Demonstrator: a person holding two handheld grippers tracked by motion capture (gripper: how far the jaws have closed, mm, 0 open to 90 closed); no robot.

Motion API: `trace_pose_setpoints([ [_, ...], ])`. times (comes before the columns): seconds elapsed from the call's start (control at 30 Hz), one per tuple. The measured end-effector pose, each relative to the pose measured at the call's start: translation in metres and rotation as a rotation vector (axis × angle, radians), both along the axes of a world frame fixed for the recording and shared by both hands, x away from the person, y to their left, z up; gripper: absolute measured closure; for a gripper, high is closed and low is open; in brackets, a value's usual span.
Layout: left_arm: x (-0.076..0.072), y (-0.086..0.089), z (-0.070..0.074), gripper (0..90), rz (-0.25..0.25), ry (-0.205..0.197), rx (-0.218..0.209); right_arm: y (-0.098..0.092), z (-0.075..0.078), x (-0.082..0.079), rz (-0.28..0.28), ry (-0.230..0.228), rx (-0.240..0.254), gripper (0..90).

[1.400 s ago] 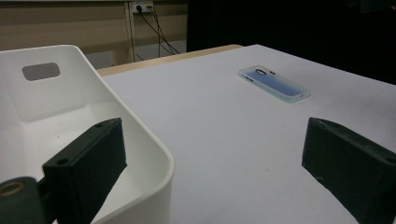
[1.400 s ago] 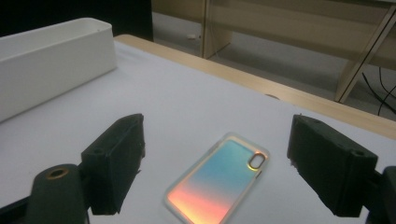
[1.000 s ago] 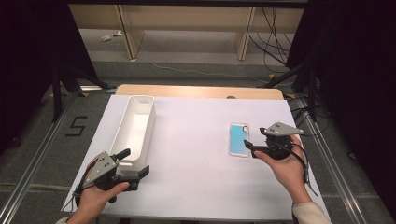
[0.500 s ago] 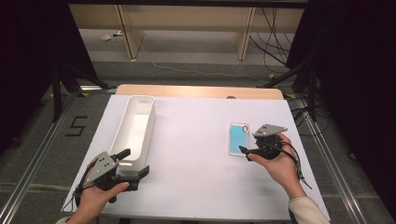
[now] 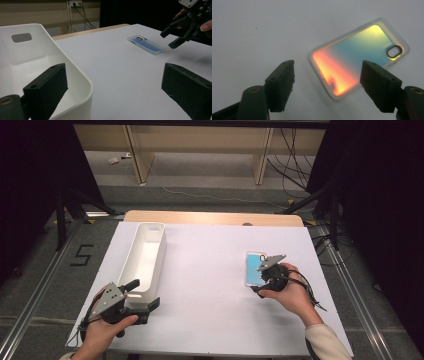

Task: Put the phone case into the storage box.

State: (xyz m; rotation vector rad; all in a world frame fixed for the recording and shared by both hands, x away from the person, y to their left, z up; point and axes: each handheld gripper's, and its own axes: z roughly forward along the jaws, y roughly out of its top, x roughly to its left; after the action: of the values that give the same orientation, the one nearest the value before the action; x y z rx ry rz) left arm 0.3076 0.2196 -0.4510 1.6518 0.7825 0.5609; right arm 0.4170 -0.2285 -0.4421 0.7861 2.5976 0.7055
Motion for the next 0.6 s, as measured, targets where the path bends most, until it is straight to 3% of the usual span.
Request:
trace_pose_setpoints([
  [0.17,0.0,0.0,0.0,5.8,0.0,0.002,-0.003,0.005,-0.001,0.003,0.007,0.041,-0.053,32.5],
  [0.23,0.0,0.0,0.0,5.8,0.0,-0.001,0.0,0.007,0.002,0.006,0.022,0.066,-0.099,32.9],
  [0.43,0.0,0.0,0.0,5.9,0.002,0.004,-0.006,0.009,0.003,0.013,0.033,0.053,-0.148,32.8],
  [0.6,0.0,0.0,0.0,5.9,0.001,0.001,0.0,0.012,-0.001,0.015,0.052,0.087,-0.192,34.2],
])
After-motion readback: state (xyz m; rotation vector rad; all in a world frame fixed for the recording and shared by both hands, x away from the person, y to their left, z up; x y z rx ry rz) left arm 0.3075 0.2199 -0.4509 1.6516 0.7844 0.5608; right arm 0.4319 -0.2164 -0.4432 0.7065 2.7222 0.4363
